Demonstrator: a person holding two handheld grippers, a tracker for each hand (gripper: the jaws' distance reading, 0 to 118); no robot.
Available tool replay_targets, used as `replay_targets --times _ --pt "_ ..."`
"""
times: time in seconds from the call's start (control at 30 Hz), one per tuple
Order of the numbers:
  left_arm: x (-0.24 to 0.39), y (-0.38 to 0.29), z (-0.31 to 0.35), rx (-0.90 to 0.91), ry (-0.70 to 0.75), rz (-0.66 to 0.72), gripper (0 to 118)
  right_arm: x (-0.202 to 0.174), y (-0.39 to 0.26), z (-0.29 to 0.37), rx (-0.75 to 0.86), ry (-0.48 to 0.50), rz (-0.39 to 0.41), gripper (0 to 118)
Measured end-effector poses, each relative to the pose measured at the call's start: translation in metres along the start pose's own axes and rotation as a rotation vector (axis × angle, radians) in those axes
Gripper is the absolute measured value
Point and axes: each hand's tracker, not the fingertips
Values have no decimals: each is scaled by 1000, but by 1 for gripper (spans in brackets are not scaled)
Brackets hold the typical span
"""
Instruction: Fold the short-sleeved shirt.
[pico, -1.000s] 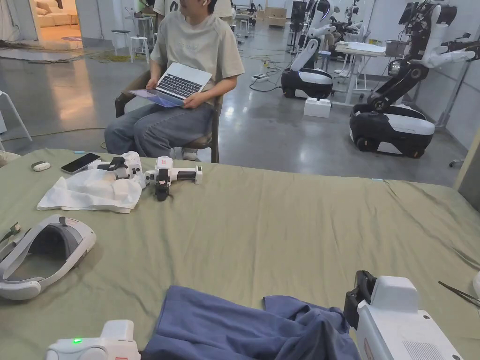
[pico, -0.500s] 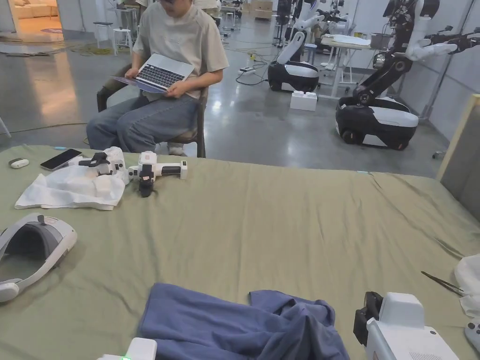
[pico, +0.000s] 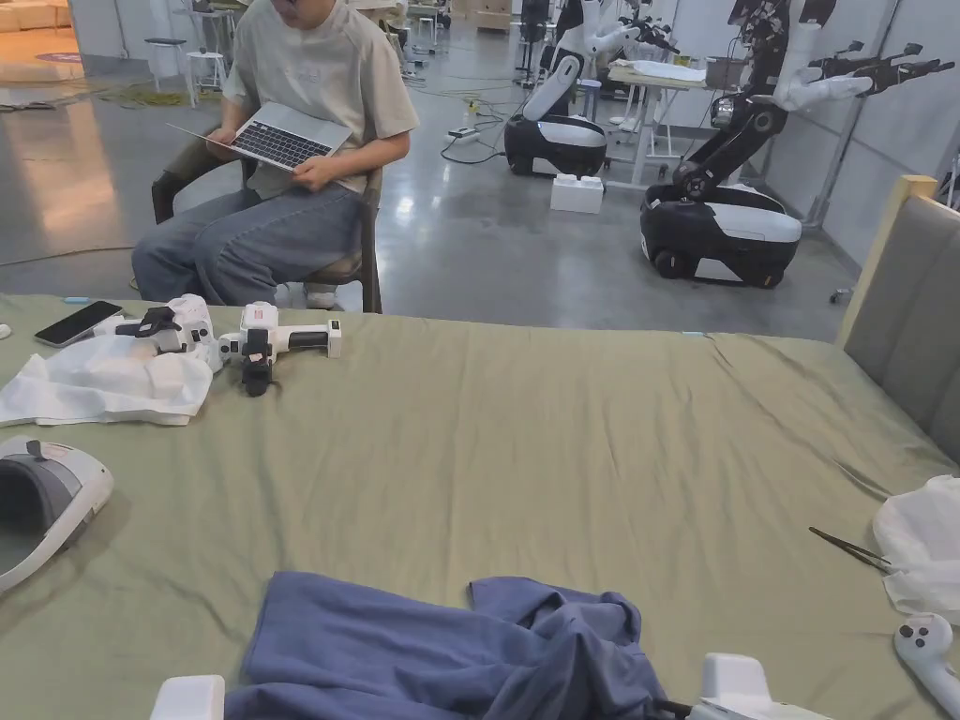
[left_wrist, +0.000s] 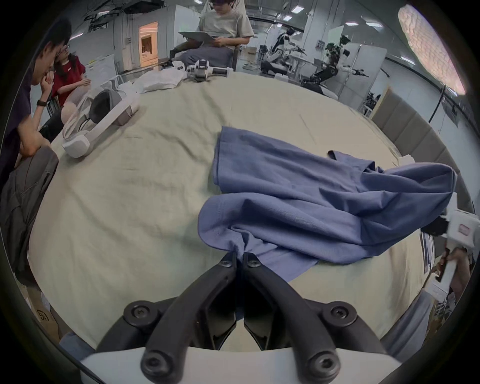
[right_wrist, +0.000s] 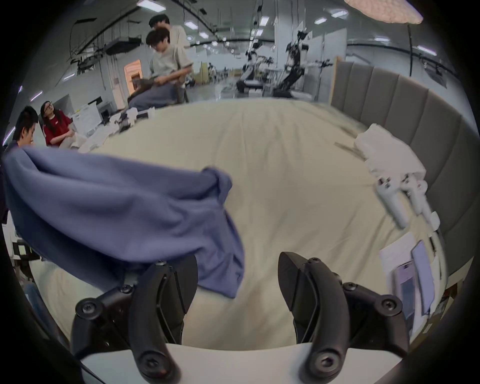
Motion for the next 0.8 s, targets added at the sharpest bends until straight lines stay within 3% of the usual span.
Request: replay_targets --times 0.1,0.13,0.17,0.23,0.27,0.3,0.4,0.5,0.8 --pt "-3 1 3 11 -19 3 0 -7 -5 -31 -67 19 19 68" --pt "-2 1 1 10 -21 4 0 -11 -7 -36 -73 21 33 62" --pt "-2 0 1 9 -21 4 0 -15 -8 -40 -78 21 48 50" --pt "-3 0 -1 12 -22 3 0 -24 -10 -40 -54 -25 98 39" --pt "-3 0 -2 14 -22 1 0 -24 -9 -38 -50 -13 102 28" --pt "-3 0 -2 17 -21 2 0 -23 -8 -37 -35 -18 101 4" --pt "-3 3 4 38 -27 9 0 -17 -5 -22 -24 -15 77 4" --pt "-4 9 20 108 -37 1 0 -10 3 6 69 -71 97 4" --pt "-16 63 81 305 -46 -19 0 6 53 108 314 -75 94 4"
